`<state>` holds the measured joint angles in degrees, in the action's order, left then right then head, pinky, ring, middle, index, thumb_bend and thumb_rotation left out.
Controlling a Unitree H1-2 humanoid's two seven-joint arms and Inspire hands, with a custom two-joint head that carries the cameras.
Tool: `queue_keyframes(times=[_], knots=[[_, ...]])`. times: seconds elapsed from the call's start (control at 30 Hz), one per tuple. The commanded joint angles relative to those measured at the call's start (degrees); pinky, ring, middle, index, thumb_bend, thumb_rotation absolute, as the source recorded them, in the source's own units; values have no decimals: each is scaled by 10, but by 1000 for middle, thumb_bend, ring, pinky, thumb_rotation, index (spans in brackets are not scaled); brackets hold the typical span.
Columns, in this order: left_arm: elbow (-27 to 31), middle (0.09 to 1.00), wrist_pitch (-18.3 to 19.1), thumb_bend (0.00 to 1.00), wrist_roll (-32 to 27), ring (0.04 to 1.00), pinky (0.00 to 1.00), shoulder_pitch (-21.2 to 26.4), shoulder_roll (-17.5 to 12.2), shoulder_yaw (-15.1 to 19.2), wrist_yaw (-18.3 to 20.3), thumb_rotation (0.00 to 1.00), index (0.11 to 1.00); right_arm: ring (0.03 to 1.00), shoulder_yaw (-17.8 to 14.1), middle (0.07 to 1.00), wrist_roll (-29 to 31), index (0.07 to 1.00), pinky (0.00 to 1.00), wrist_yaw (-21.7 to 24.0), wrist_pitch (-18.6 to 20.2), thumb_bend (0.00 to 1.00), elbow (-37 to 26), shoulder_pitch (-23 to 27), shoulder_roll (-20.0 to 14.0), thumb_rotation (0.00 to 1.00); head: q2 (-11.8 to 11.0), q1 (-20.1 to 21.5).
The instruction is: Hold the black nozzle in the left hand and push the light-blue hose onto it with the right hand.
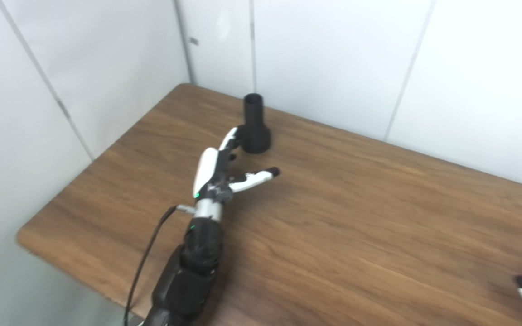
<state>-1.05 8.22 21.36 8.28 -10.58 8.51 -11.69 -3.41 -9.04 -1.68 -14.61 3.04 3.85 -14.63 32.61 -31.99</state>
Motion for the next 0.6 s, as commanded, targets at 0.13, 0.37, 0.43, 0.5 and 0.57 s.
queue_keyframes(times=[0.13, 0.37, 0.43, 0.5, 0.57], knots=[[-45, 940, -31, 1000, -15, 926, 858, 31, -23, -1, -5, 428, 975, 609, -13, 635, 10, 586, 475, 1, -28, 305, -8, 22, -14, 605, -2, -3], [-84, 992, -45, 1000, -28, 969, 894, 42, -28, 10, -26, 434, 1000, 592, -12, 627, 7, 578, 447, 3, -25, 377, -11, 19, -13, 683, -6, 0], [-87, 998, -55, 1000, -28, 982, 904, 41, -27, 12, -36, 439, 1000, 590, -12, 623, 6, 577, 448, 2, -26, 383, -12, 19, -13, 690, -7, 0], [-90, 1000, -65, 1000, -30, 990, 907, 41, -25, 13, -44, 446, 1000, 588, -13, 621, 6, 574, 446, 1, -29, 400, -9, 20, -14, 695, -7, 0], [-94, 1000, -70, 1000, -30, 996, 913, 44, -25, 13, -48, 453, 1000, 585, -13, 617, 4, 571, 444, -1, -34, 399, -4, 22, -13, 697, -10, 2]])
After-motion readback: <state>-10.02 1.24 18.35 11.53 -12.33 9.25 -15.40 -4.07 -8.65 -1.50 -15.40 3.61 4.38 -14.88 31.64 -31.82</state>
